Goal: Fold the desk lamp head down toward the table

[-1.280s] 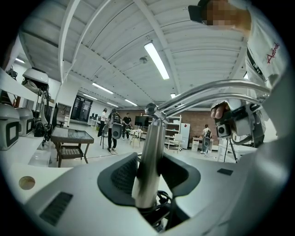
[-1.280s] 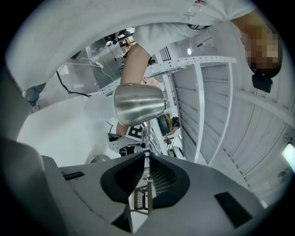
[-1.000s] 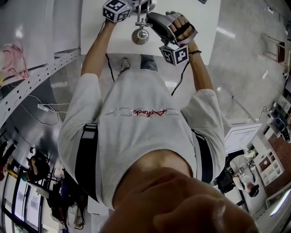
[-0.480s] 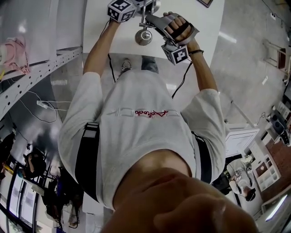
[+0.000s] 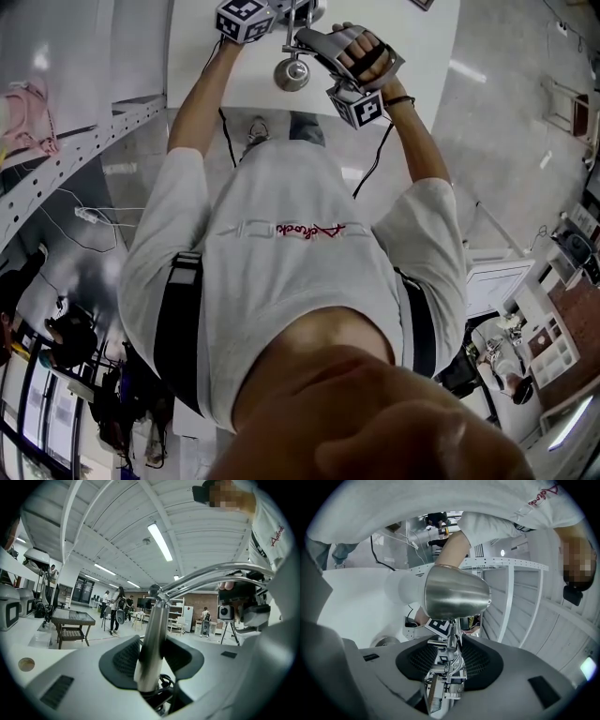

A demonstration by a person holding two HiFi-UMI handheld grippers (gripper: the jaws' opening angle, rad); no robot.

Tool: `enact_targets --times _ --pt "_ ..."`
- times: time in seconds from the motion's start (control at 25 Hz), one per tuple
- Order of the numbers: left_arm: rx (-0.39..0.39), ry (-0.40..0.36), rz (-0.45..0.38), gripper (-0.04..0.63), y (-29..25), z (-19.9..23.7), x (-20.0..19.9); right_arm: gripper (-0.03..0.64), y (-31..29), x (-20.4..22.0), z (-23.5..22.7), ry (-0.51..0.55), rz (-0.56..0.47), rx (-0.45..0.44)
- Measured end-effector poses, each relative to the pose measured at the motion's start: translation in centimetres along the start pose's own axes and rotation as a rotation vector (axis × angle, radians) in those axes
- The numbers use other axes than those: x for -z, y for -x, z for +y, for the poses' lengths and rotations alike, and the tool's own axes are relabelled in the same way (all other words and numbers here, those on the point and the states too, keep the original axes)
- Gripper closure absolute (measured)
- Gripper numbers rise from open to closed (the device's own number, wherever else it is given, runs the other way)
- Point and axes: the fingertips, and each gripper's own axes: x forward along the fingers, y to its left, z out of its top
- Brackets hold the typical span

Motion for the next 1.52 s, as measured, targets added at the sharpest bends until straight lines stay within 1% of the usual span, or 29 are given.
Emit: enact_targets --times 0.16,0.36,0.56,0.88,1.16,1.24,1.32,1.44,1.52 --pt "0.003 0.001 -0.001 0.417 0.0 -0.1 -0.1 0.44 0.0 -0.1 0.9 0.026 -0.004 0.004" --pt "0.006 0.003 -0.001 0.416 0.0 -0.1 -0.3 0.44 -0.1 -0.1 1.2 0.035 -0.008 0.058" --pt "0.009 0.003 -0.004 0.416 0.0 -0.2 -0.7 0.44 -0.1 -0.1 1.2 0.042 -0.015 0.08" --pt "0.007 0.002 -0.004 0.416 0.0 -0.3 -0.8 0.426 -0.1 -0.2 2.5 0.027 -0.027 0.063" --pt "-0.002 -0.001 0.0 0.416 -0.1 -0.2 -0.7 0.419 -0.2 0.0 2.8 0.02 -0.012 0.05" --pt "-0.006 0.0 0.002 0.416 0.0 -0.2 -0.5 0.394 -0.2 0.1 3.3 0.002 0.001 0.03" --pt "-0.008 0.001 -0.003 0.407 0.2 -0.2 -0.4 0.348 0.0 0.6 3.6 -0.043 0.027 0.022" --pt "-0.02 -0.021 -0.007 0.407 0.5 -0.2 -0.6 0.347 0.7 1.6 3.0 -0.091 0.07 0.047" --pt "-0.028 -0.028 -0.002 0.407 0.8 -0.2 -0.7 0.347 1.0 2.0 2.9 -0.093 0.08 0.041"
